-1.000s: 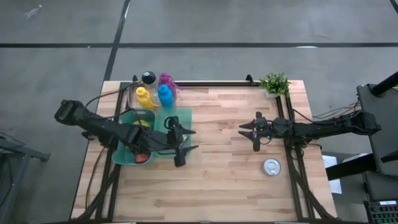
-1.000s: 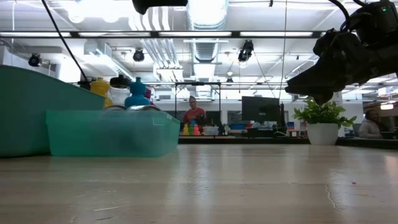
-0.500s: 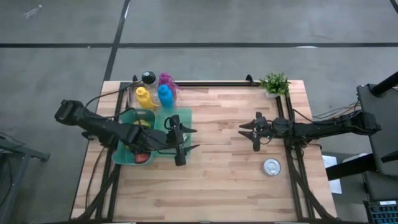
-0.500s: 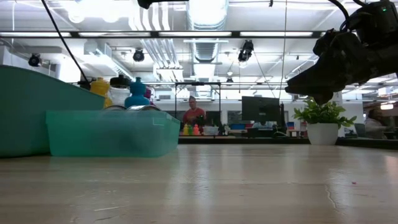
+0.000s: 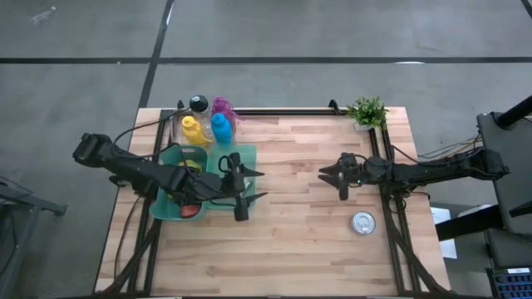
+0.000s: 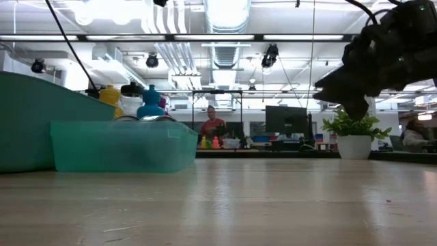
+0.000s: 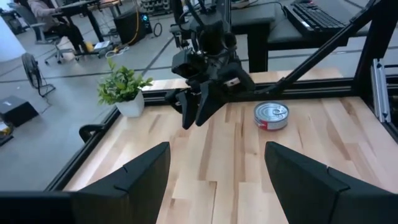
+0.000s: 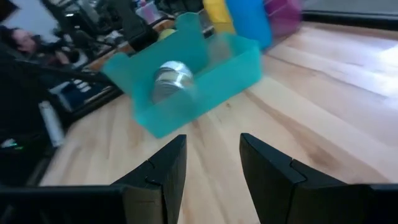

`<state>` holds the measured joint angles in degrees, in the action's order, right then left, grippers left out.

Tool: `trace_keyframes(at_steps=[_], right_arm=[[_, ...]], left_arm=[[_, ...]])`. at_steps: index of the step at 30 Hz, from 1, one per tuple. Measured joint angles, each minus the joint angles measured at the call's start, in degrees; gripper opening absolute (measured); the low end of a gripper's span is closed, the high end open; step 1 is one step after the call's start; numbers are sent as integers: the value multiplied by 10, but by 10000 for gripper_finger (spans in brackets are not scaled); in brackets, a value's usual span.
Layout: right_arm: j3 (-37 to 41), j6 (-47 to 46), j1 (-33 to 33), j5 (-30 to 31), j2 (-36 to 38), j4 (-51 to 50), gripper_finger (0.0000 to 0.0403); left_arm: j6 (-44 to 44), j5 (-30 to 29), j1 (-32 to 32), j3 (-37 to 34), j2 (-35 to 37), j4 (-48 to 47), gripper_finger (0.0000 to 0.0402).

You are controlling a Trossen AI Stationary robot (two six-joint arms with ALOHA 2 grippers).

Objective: Pick & Place Food Item
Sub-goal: Put the red tuna can into the light green bin

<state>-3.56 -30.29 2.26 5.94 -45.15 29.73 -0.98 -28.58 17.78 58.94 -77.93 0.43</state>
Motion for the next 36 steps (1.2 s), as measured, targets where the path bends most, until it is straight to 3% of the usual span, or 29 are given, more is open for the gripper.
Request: trace_keyframes(at_steps=[5,7,14,20,30,36], right_arm=[[-38,-4,0,-85,0,-6,147],[-68,-12,0,-112,0,-54,147],[-225,-40,-3,-86,-1,-474,147],[-320,-106,-25,-55,0,-670,147],[-346,-269,-64,-45,0,-808,147],[-334,-372,-125,-74,-4,-857,147]], left_arm=[[10,0,0,0,0,-2,265],[10,0,0,-1,0,-3,265],[18,0,0,-1,0,-7,265],[19,0,0,-1,0,-7,265],[21,0,0,-1,0,-7,265],[21,0,0,-1,0,-7,265]])
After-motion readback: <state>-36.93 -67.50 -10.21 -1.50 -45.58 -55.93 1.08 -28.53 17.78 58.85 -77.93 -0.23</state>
